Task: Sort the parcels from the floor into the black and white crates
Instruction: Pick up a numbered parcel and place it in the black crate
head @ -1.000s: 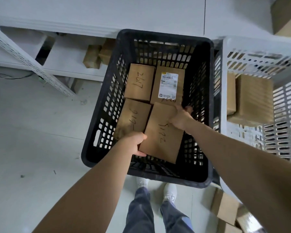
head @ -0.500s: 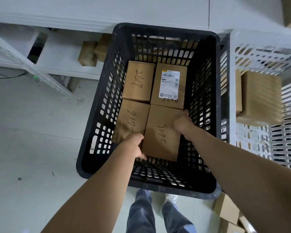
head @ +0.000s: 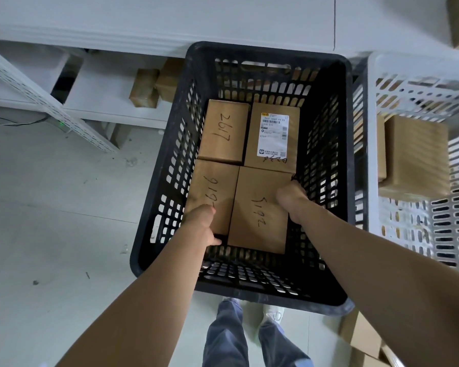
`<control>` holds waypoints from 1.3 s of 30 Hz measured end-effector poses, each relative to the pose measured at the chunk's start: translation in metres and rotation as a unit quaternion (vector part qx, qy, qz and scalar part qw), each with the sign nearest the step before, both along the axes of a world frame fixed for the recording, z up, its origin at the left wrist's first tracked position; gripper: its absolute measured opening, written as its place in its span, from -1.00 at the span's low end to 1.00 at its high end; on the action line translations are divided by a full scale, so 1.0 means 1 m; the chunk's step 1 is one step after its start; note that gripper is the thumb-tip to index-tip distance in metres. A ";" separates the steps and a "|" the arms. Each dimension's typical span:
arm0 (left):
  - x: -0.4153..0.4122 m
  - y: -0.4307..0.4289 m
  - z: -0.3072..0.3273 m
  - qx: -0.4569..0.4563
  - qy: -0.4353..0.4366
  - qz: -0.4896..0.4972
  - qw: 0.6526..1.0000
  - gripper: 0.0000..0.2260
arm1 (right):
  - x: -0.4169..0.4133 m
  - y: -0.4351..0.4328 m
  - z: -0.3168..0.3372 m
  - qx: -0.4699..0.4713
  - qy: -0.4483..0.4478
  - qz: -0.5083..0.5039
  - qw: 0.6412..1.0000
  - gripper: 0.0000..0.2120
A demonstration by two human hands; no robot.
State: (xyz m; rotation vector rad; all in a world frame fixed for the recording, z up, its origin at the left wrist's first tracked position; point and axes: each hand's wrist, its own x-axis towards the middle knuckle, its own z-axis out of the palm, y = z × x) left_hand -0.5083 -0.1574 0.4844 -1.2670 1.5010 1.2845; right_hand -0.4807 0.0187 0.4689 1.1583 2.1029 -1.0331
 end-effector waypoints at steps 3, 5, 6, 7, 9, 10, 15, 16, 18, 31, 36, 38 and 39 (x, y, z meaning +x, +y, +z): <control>-0.001 0.003 0.016 -0.015 0.010 -0.039 0.999 -0.55 | -0.005 0.005 0.014 -0.019 0.088 -0.098 0.991 -0.67; -0.002 0.005 0.029 0.000 0.053 -0.067 0.996 -0.64 | -0.010 0.005 0.034 -0.017 0.132 -0.099 0.986 -0.63; -0.004 0.008 0.038 0.010 0.091 -0.082 0.992 -0.74 | -0.012 0.004 0.045 -0.038 0.160 -0.109 0.980 -0.60; -0.005 0.012 0.046 0.009 0.126 -0.101 0.987 -0.83 | -0.012 0.003 0.058 -0.061 0.188 -0.129 0.972 -0.56; -0.009 0.019 0.070 0.008 0.186 -0.136 0.973 -0.83 | -0.012 0.002 0.086 -0.083 0.236 -0.138 0.958 -0.53; -0.011 0.024 0.082 0.020 0.215 -0.152 0.965 -0.77 | -0.010 0.002 0.099 -0.091 0.264 -0.131 0.951 -0.54; 0.000 0.047 0.146 0.072 0.355 -0.190 0.912 -0.49 | 0.009 0.009 0.163 -0.144 0.377 -0.139 0.904 -0.51; 0.005 0.050 0.158 0.080 0.374 -0.193 0.903 -0.45 | 0.014 0.011 0.176 -0.149 0.390 -0.140 0.898 -0.47; 0.013 0.056 0.181 0.090 0.419 -0.211 0.879 -0.44 | 0.024 0.015 0.200 -0.169 0.416 -0.150 0.881 -0.44; 0.059 0.148 0.313 0.271 0.629 -0.383 0.620 -0.52 | 0.131 0.051 0.334 -0.079 0.599 -0.233 0.762 -0.66; 0.100 0.167 0.331 0.419 0.588 -0.432 0.540 -0.38 | 0.192 0.043 0.351 -0.012 0.631 -0.317 0.708 -0.66; 0.121 0.175 0.336 0.478 0.556 -0.446 0.513 -0.32 | 0.222 0.037 0.354 0.015 0.633 -0.357 0.686 -0.62; 0.135 0.179 0.338 0.502 0.543 -0.453 0.498 -0.32 | 0.239 0.034 0.355 0.028 0.633 -0.382 0.673 -0.58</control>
